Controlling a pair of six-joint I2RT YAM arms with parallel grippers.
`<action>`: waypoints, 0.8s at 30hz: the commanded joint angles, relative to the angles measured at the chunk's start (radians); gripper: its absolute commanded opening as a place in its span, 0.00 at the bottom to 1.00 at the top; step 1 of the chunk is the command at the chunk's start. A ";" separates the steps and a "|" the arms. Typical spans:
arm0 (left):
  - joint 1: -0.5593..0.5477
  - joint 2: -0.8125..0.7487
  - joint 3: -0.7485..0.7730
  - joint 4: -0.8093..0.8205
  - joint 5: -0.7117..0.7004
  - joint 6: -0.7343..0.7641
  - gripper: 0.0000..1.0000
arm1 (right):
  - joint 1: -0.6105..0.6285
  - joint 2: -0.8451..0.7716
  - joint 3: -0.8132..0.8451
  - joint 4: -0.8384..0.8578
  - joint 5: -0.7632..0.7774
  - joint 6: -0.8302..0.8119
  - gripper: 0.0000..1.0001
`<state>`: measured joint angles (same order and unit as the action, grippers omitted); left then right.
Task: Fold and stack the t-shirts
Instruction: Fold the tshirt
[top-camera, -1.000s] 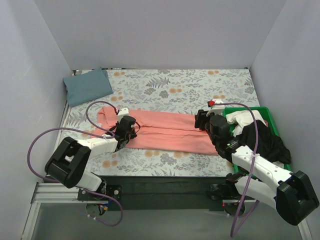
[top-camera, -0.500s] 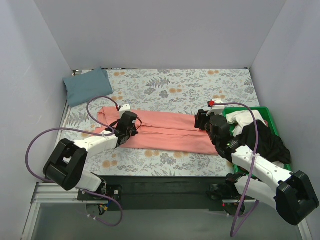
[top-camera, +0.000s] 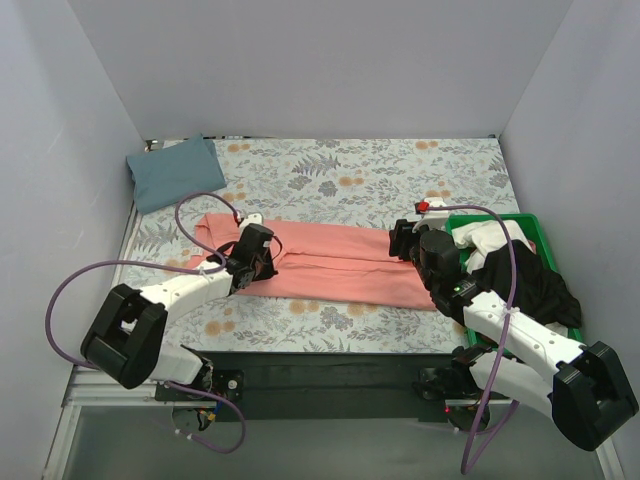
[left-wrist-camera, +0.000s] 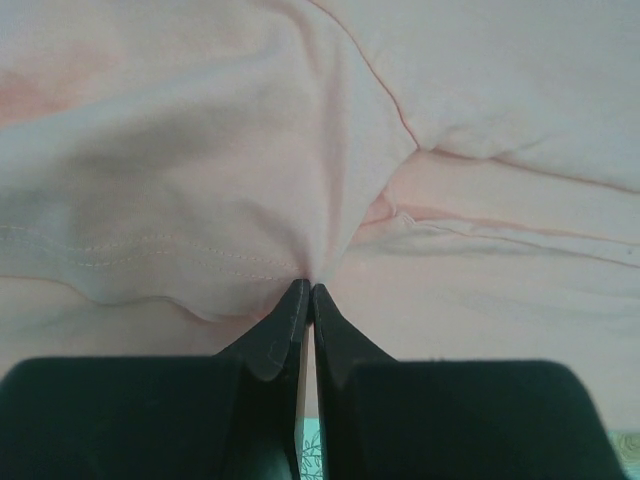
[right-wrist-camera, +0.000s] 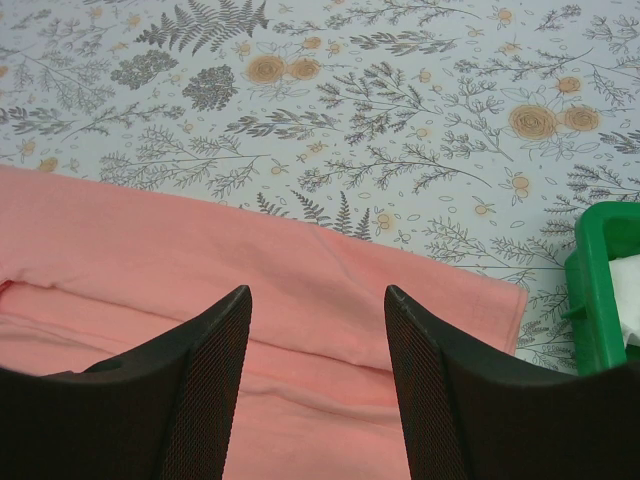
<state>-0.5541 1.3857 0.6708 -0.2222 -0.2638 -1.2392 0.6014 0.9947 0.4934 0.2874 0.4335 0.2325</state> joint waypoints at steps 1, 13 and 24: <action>-0.004 -0.060 0.009 -0.019 0.040 -0.014 0.00 | -0.005 -0.010 -0.007 0.019 -0.006 -0.005 0.62; 0.034 -0.275 -0.066 0.107 -0.049 -0.062 0.68 | -0.005 -0.002 0.030 0.012 -0.019 -0.005 0.63; 0.427 -0.312 -0.192 0.158 -0.051 -0.037 0.52 | -0.014 -0.021 0.108 0.012 -0.055 -0.032 0.63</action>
<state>-0.1577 1.0595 0.4973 -0.0853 -0.3344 -1.2945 0.5949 0.9989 0.5449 0.2802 0.3878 0.2245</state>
